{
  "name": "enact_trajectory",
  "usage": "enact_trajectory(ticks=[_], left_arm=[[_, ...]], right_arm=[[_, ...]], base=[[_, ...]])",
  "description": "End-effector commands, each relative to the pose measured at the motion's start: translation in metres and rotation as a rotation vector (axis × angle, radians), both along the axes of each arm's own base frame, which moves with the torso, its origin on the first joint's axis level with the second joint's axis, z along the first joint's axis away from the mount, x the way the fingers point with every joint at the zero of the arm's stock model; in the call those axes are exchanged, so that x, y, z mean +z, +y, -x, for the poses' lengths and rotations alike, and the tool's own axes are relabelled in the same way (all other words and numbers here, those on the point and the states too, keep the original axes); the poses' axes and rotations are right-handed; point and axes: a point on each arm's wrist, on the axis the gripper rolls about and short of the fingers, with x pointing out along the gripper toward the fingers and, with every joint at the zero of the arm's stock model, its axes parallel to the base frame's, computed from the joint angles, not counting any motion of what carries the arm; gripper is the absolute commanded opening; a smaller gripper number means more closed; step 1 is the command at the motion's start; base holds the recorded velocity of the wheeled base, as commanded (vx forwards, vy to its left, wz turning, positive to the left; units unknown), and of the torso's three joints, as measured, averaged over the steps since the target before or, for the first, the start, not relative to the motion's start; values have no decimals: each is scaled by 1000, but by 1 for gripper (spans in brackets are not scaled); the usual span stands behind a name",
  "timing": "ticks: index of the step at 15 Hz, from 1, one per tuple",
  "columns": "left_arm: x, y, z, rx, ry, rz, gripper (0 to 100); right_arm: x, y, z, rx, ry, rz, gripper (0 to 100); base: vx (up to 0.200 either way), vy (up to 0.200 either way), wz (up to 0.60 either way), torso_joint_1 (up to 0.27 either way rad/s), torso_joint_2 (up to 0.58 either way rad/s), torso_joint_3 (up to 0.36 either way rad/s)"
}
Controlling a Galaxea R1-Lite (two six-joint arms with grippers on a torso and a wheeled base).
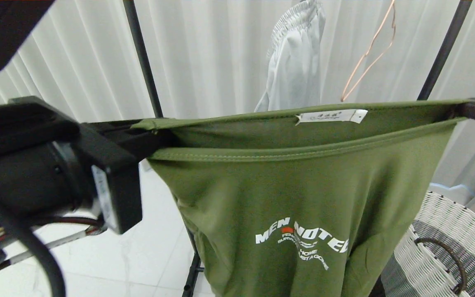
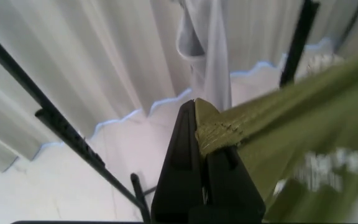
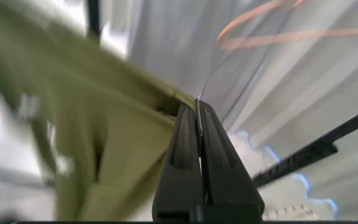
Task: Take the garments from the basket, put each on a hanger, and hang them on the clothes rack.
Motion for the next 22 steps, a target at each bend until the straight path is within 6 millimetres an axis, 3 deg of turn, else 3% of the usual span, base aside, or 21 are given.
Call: enact_trajectory(ticks=[1,6,9,13,15,19,22], left_arm=[[-9,24,24,-68,-2,3,0],[-26,18,43,-204,17,-44,0],[-26,18,45,-219,17,-41,0],[-26,19,44,-210,16,-41,0],[-19,19,30,-128,11,-29,0],[-1,-5,-1,-16,12,-1,0],[-10,-20,-10,-12,13,-1,0]], right_arm=[[-3,24,-20,-1,16,-10,0],[-1,69,-41,97,-11,-56,0],[0,79,-47,102,-9,-54,0],[4,66,-47,62,-15,-57,0],[7,50,-46,14,-8,-44,0],[7,17,-29,-24,10,-25,0],[-14,11,-23,-14,48,23,0]], base=[[0,0,0,0,0,0],[0,0,0,0,0,0],[0,0,0,0,0,0],[0,0,0,0,0,0],[0,0,0,0,0,0],[0,0,0,0,0,0],[0,0,0,0,0,0]])
